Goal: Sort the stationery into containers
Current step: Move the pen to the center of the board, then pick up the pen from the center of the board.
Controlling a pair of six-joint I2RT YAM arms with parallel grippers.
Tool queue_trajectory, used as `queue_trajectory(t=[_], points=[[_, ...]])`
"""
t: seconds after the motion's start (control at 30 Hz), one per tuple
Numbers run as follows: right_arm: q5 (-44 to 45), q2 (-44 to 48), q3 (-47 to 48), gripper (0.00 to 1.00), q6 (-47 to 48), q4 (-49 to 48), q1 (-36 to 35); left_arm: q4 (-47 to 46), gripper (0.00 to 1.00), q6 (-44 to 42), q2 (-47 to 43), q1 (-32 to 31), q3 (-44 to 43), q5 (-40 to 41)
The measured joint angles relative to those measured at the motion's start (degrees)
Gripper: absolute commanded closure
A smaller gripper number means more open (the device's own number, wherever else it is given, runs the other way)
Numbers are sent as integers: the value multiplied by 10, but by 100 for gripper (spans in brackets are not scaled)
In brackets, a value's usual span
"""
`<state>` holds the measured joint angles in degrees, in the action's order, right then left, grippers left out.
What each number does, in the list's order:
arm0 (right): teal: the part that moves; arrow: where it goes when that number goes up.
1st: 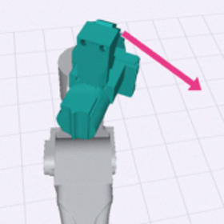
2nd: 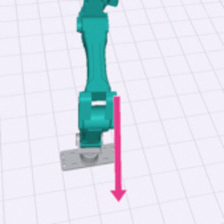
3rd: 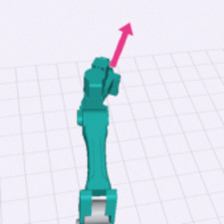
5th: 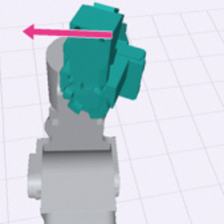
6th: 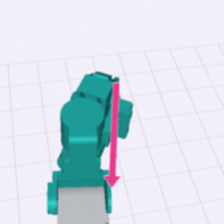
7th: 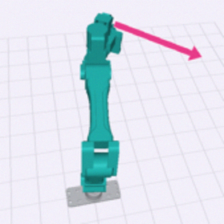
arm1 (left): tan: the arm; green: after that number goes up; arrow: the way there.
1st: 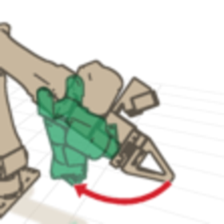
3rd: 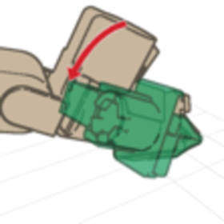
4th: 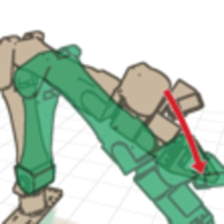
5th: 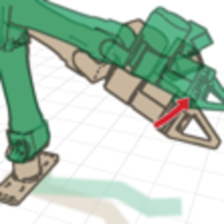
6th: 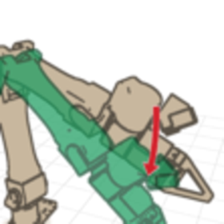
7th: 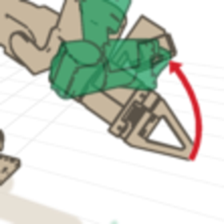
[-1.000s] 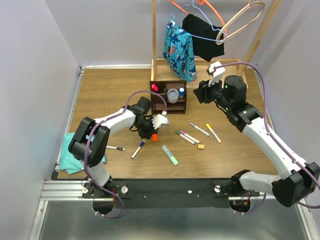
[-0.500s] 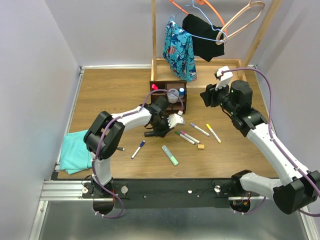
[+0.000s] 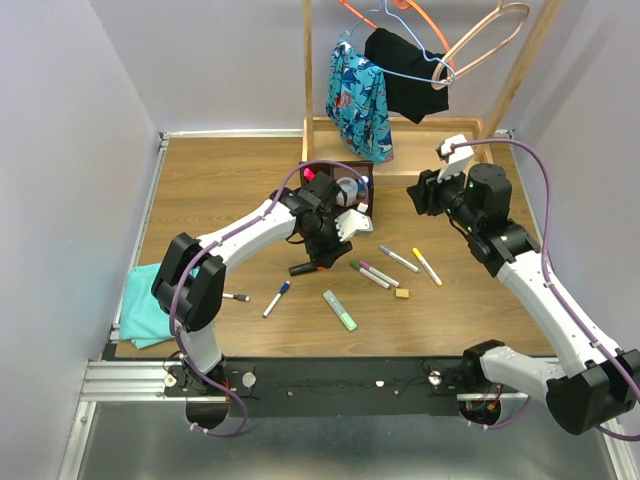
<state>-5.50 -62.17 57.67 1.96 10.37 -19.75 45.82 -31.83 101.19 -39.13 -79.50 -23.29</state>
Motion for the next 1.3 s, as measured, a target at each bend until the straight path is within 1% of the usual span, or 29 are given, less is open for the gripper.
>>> queue_trajectory(t=[0.2, 0.43, 0.63, 0.83, 1.07, 1.2, 1.23, 1.3], points=[[-1, -1, 0, 46, 0, 0, 3, -25, 40, 27, 21, 0, -3, 52], [-1, -3, 0, 46, 0, 0, 4, -49, 40, 43, 72, 0, -3, 84], [-3, -4, 0, 46, 0, 0, 8, -71, 41, 54, 83, 0, -3, 96], [-5, -7, 0, 46, 0, 0, 11, -90, 44, 60, 100, 0, -2, 99], [-5, -7, 0, 46, 0, 0, 11, -98, 46, 62, 106, 0, 19, 106], [-6, -7, -1, 46, 0, 0, 15, -103, 55, 62, 105, 0, 21, 110], [-7, -7, -1, 46, 0, 0, 16, -104, 61, 62, 105, 0, 21, 111], [-8, -7, -1, 46, 0, 0, 18, -105, 67, 63, 105, 1, 21, 111]])
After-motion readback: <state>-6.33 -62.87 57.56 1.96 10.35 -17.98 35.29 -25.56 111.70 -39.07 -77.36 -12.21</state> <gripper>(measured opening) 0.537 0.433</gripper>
